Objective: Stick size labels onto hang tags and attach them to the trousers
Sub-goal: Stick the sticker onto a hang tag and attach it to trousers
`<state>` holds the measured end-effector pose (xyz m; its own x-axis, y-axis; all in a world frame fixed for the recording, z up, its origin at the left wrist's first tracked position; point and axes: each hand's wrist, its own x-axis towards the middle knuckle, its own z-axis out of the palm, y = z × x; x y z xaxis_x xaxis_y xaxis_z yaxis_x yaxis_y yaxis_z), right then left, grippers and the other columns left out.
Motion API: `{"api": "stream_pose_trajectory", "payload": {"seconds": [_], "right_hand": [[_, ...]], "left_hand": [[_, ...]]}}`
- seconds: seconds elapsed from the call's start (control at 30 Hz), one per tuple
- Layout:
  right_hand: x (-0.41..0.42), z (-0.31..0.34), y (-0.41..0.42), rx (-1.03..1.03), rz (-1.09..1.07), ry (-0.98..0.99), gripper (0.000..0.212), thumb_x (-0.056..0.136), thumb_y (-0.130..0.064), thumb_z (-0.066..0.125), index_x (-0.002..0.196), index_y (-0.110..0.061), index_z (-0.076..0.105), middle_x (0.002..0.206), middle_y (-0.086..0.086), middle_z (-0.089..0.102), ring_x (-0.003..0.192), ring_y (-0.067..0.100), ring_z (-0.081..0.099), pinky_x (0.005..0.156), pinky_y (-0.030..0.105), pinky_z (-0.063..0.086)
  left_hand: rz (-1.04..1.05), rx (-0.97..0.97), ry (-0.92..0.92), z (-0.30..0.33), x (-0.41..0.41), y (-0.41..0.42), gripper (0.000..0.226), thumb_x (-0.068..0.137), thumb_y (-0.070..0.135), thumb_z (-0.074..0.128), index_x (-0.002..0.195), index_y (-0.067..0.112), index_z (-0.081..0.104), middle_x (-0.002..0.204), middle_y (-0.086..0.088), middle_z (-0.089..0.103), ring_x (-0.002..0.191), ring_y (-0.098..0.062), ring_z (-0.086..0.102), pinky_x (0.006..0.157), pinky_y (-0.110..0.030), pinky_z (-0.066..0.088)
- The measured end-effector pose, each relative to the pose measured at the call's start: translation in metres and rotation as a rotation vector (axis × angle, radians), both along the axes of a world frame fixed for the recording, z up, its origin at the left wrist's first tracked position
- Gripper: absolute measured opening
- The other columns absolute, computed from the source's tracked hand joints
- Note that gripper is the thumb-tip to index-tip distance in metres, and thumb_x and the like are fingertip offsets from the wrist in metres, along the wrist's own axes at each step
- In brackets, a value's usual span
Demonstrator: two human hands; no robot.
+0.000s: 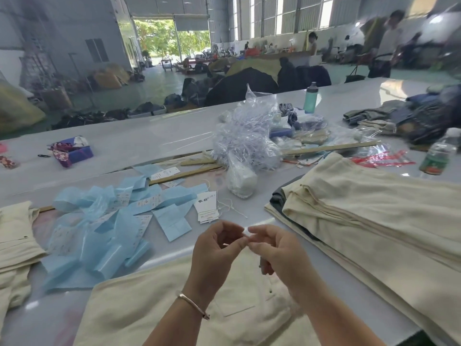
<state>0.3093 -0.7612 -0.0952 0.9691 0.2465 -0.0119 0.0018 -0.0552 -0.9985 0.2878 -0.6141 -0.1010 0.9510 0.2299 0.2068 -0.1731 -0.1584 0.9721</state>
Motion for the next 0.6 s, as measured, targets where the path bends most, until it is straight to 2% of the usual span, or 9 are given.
{"api": "stream_pose_trajectory", "payload": {"seconds": [0.07, 0.13, 0.23, 0.3, 0.4, 0.47, 0.53, 0.6], "right_hand": [[0.013, -0.003, -0.017, 0.064, 0.061, 0.091, 0.011, 0.086, -0.002, 0.064, 0.097, -0.006, 0.067, 0.069, 0.006, 0.069, 0.043, 0.016, 0.05, 0.043, 0.024, 0.037], [0.025, -0.007, -0.031, 0.068, 0.066, 0.111, 0.002, 0.085, -0.005, 0.068, 0.085, -0.004, 0.068, 0.057, 0.006, 0.06, 0.043, 0.015, 0.047, 0.043, 0.023, 0.036], [0.042, -0.013, -0.047, 0.005, 0.011, 0.07, 0.014, 0.082, -0.01, 0.073, 0.069, -0.014, 0.07, 0.051, -0.004, 0.055, 0.046, 0.009, 0.046, 0.048, 0.019, 0.038], [0.055, -0.016, -0.056, -0.1, -0.045, -0.003, 0.015, 0.081, -0.015, 0.074, 0.067, -0.02, 0.07, 0.051, -0.005, 0.055, 0.051, 0.011, 0.049, 0.054, 0.026, 0.04], [0.073, -0.019, -0.067, -0.294, -0.186, -0.204, 0.019, 0.08, -0.02, 0.074, 0.064, -0.027, 0.068, 0.054, -0.013, 0.052, 0.053, 0.006, 0.048, 0.059, 0.027, 0.039], [0.08, -0.016, -0.072, -0.468, -0.274, -0.417, 0.015, 0.08, -0.019, 0.074, 0.07, -0.028, 0.07, 0.067, -0.011, 0.054, 0.063, 0.011, 0.053, 0.06, 0.028, 0.038], [0.086, -0.012, -0.076, -0.591, -0.363, -0.674, 0.007, 0.078, -0.012, 0.077, 0.076, -0.018, 0.073, 0.073, 0.0, 0.054, 0.064, 0.022, 0.054, 0.057, 0.027, 0.037], [0.094, -0.009, -0.08, -0.618, -0.404, -0.853, 0.007, 0.075, -0.006, 0.078, 0.076, -0.011, 0.073, 0.07, 0.005, 0.05, 0.059, 0.025, 0.051, 0.053, 0.028, 0.038]], "left_hand": [[-0.001, 0.014, -0.007, 0.002, 0.011, -0.019, 0.018, 0.077, -0.003, 0.075, 0.086, 0.011, 0.069, 0.079, -0.004, 0.073, 0.073, -0.016, 0.069, 0.068, -0.025, 0.055], [0.011, 0.04, -0.004, 0.0, 0.021, -0.032, 0.018, 0.077, -0.002, 0.076, 0.084, 0.013, 0.069, 0.079, -0.002, 0.073, 0.074, -0.015, 0.069, 0.069, -0.028, 0.055], [0.036, 0.078, 0.025, -0.01, 0.033, -0.042, 0.017, 0.077, 0.004, 0.078, 0.084, 0.017, 0.07, 0.08, 0.0, 0.073, 0.076, -0.014, 0.069, 0.071, -0.028, 0.055], [0.065, 0.095, 0.074, -0.021, 0.039, -0.045, 0.015, 0.077, 0.006, 0.078, 0.083, 0.017, 0.071, 0.079, 0.0, 0.073, 0.076, -0.014, 0.068, 0.071, -0.028, 0.054], [0.115, 0.115, 0.194, -0.042, 0.045, -0.044, 0.013, 0.077, 0.004, 0.077, 0.081, 0.015, 0.07, 0.077, 0.002, 0.073, 0.074, -0.009, 0.067, 0.07, -0.022, 0.052], [0.137, 0.127, 0.276, -0.056, 0.047, -0.042, 0.013, 0.077, 0.003, 0.076, 0.079, 0.015, 0.07, 0.074, 0.006, 0.072, 0.072, -0.007, 0.066, 0.07, -0.019, 0.05], [0.16, 0.143, 0.336, -0.068, 0.048, -0.041, 0.015, 0.077, 0.002, 0.074, 0.077, 0.016, 0.07, 0.072, 0.008, 0.071, 0.071, -0.006, 0.065, 0.069, -0.019, 0.049], [0.172, 0.191, 0.369, -0.077, 0.049, -0.043, 0.016, 0.077, 0.002, 0.074, 0.075, 0.018, 0.07, 0.072, 0.009, 0.07, 0.068, -0.002, 0.062, 0.068, -0.017, 0.048]]}}
